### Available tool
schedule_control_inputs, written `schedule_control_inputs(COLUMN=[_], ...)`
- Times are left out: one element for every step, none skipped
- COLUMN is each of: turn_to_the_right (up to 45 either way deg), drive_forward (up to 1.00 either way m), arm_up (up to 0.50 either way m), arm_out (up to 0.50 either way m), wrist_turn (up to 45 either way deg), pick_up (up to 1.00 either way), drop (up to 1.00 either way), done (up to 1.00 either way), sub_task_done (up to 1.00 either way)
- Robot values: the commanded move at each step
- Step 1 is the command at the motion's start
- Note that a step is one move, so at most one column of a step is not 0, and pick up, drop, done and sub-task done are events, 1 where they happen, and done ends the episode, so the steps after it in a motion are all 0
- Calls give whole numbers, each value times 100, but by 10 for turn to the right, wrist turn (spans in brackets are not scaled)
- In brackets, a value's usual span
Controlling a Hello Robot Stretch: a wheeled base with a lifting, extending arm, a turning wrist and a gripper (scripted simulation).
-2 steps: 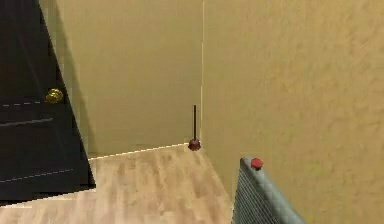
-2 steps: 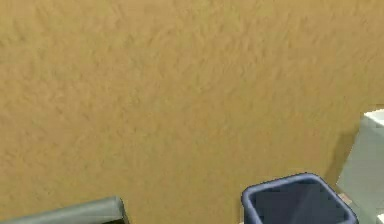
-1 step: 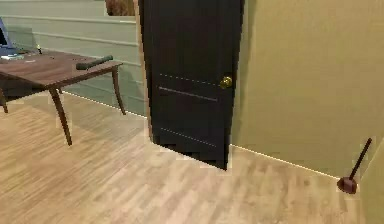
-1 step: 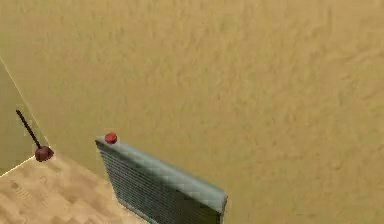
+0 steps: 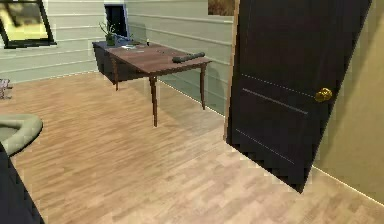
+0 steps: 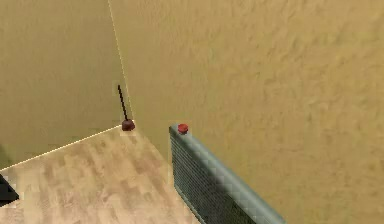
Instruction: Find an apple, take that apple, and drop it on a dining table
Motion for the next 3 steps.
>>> schedule_control_inputs(turn_to_the_right=[0,-300,0], drive_forward=[40,0,100], arm_up=[0,0,0], arm_out=[0,0,0], wrist_turn=[0,0,0], pick_up=[0,0,0], drop=[0,0,0], done=[0,0,0], sub_task_done=[0,0,0])
